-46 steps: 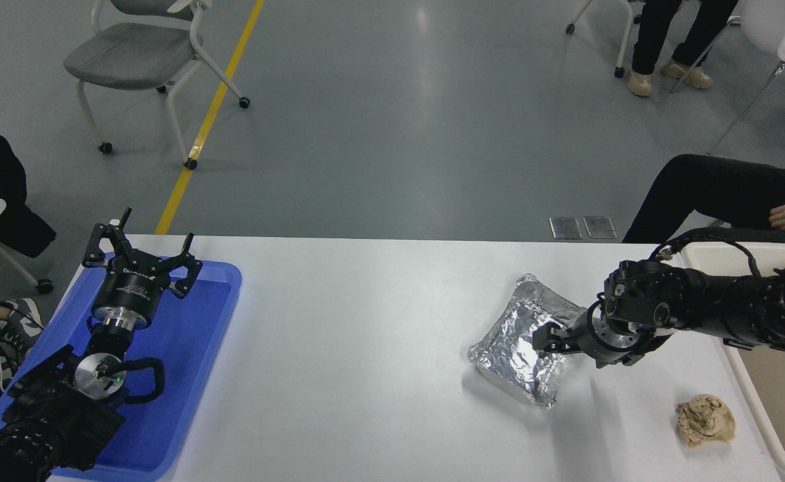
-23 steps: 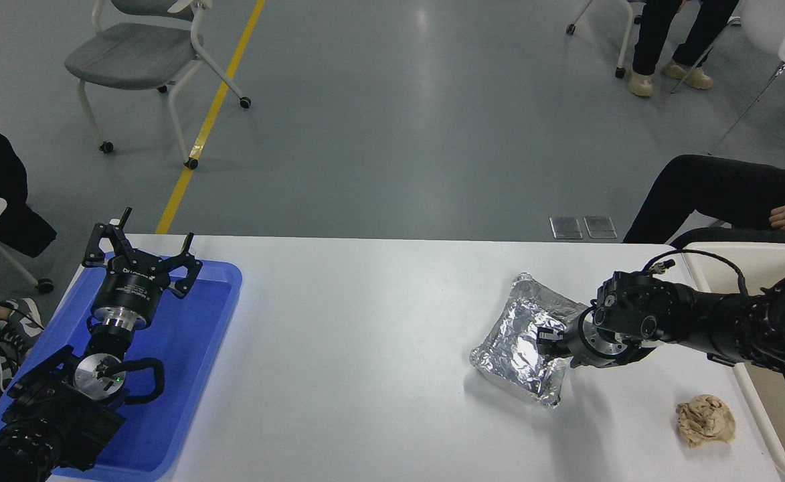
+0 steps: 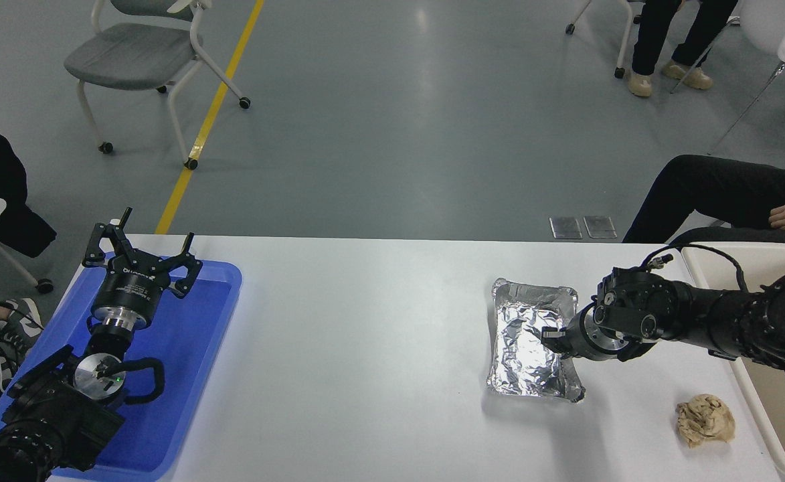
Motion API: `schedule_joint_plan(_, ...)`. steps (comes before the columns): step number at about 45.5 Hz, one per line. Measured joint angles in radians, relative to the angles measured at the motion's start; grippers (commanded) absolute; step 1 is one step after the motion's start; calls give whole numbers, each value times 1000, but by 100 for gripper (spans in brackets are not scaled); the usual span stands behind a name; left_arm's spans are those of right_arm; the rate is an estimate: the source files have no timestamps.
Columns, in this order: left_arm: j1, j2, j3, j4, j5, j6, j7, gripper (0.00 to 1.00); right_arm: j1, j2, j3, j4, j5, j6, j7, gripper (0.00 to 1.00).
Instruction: Pick up foil plate and place in dustbin
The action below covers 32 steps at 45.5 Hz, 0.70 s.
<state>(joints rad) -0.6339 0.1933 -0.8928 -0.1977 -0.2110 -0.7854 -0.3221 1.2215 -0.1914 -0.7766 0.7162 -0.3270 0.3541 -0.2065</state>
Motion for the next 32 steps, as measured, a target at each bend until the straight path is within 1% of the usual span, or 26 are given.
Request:
schedule_joint_plan(11,0,0,0,0,-1,0,0,100,200,-72,-105,138,10,40,0,0)
schedule_joint_plan(21,0,0,0,0,-1,0,0,100,509,-154,-261,372,16,79,1,0)
schedule_joint_plan(32,1,1,0,0,-1,0,0,100,809,-199,-405,581,36,117,1,0)
